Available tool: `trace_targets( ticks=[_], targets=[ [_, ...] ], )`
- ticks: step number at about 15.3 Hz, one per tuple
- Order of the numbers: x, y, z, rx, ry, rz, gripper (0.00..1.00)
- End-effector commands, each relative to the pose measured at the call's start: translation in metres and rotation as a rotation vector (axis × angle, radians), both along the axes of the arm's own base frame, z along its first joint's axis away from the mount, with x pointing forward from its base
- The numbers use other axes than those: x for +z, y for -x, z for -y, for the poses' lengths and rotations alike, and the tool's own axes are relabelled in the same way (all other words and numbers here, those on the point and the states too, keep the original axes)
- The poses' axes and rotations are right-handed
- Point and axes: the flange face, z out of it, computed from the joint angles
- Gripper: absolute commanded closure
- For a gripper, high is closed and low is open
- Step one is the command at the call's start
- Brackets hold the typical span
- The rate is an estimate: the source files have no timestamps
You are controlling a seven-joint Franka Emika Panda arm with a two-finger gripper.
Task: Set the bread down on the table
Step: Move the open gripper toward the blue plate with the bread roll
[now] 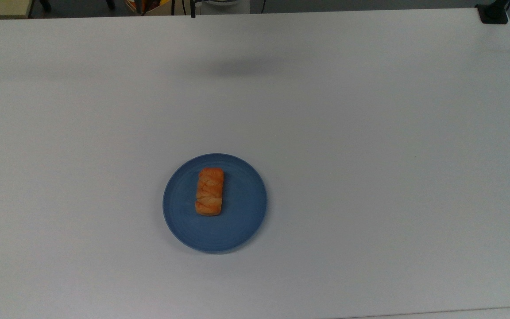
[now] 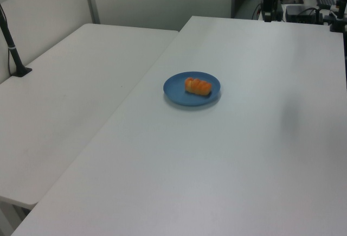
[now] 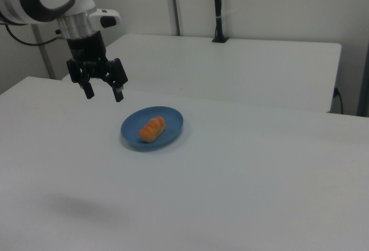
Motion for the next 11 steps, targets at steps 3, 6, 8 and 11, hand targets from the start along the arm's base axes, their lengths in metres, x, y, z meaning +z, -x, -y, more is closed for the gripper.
trace_targets(
  ticks=[3, 6, 8, 11],
  targets=[
    [0.002, 0.004, -0.002, -0.02, -0.021, 0.004, 0.0],
    [0.001, 0.003, -0.001, -0.022, -0.027, 0.007, 0.0],
    [-0.004, -0.004, -0.003, -0.018, -0.033, 0.011, 0.0],
    [-0.01, -0.03, -0.005, -0.016, -0.038, 0.047, 0.0]
  ],
)
